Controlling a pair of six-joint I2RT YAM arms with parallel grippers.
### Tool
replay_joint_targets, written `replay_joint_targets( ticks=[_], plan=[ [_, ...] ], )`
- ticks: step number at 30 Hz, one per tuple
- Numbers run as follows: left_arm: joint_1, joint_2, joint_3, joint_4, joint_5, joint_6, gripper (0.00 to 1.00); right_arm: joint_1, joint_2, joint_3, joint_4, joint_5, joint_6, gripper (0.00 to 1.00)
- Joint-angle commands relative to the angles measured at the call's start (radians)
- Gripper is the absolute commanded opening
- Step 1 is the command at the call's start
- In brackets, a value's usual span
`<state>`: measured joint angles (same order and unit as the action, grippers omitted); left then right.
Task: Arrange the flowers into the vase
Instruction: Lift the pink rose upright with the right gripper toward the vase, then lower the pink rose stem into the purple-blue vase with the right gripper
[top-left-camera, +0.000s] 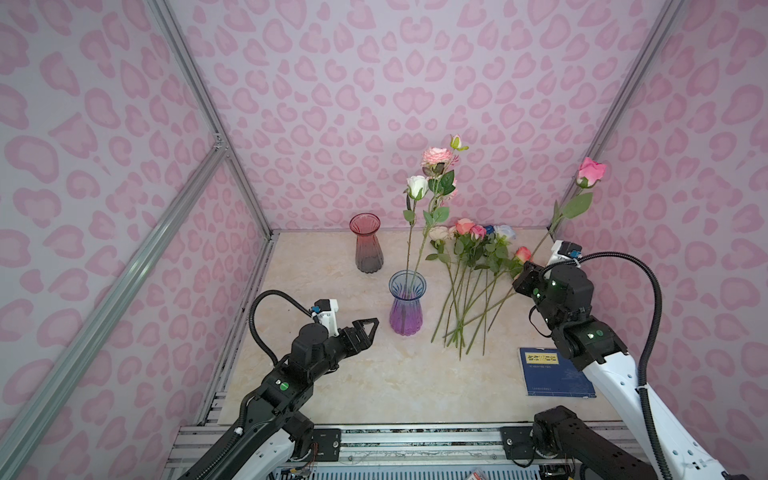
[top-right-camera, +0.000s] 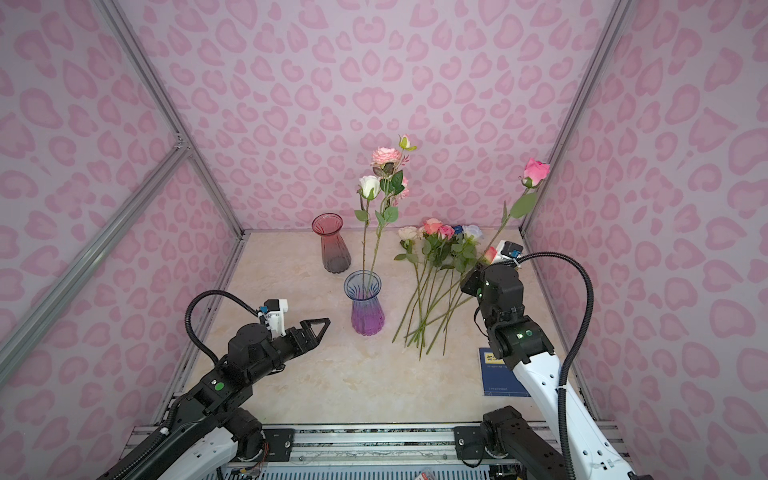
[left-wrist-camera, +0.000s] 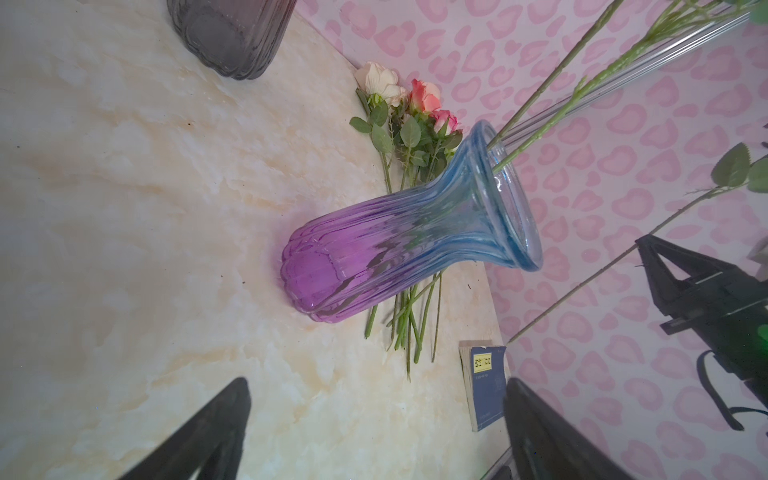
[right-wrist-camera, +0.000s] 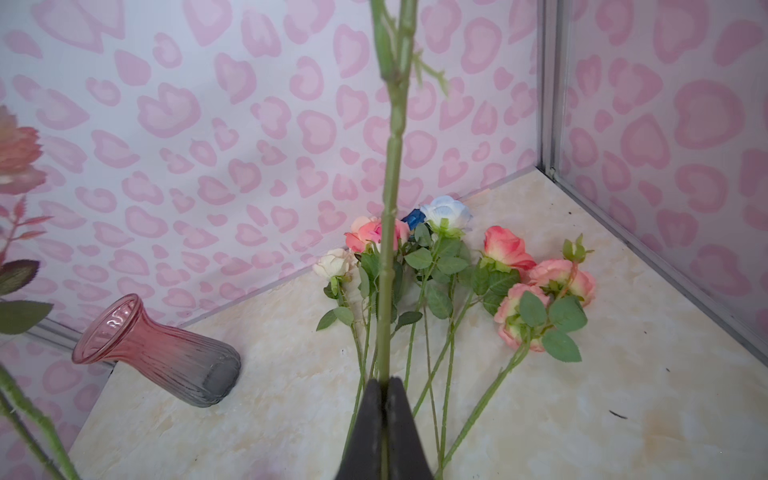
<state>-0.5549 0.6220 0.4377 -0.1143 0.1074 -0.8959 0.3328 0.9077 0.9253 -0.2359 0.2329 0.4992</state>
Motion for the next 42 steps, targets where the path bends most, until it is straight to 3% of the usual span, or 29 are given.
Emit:
replay_joint_targets(
  ticks=[1,12,23,32,39,42],
  plan=[
    [0.001,-0.005,0.025,-0.018,-0.012,0.011,0.96,0.082,0.012,0.036,0.034,0.068,-0.056,0.0],
    [0.001,-0.127,0.122,-0.19,-0.163,0.077,0.96,0.396,0.152,0.232,0.273,0.166,-0.238,0.0],
    [0.001,-0.334,0.184,-0.303,-0.419,0.072,0.95,0.496,0.374,0.444,0.433,0.079,-0.273,0.0],
    [0.001,-0.399,0.132,-0.312,-0.381,0.013,0.95,0.53,0.528,0.42,0.494,0.063,-0.308,0.0],
    [0.001,-0.406,0.094,-0.304,-0.368,-0.006,0.95,0.563,0.531,0.274,0.522,0.123,-0.315,0.01],
    [0.001,-0.401,0.083,-0.292,-0.362,-0.012,0.95,0.572,0.518,0.224,0.527,0.141,-0.295,0.08]
  ],
)
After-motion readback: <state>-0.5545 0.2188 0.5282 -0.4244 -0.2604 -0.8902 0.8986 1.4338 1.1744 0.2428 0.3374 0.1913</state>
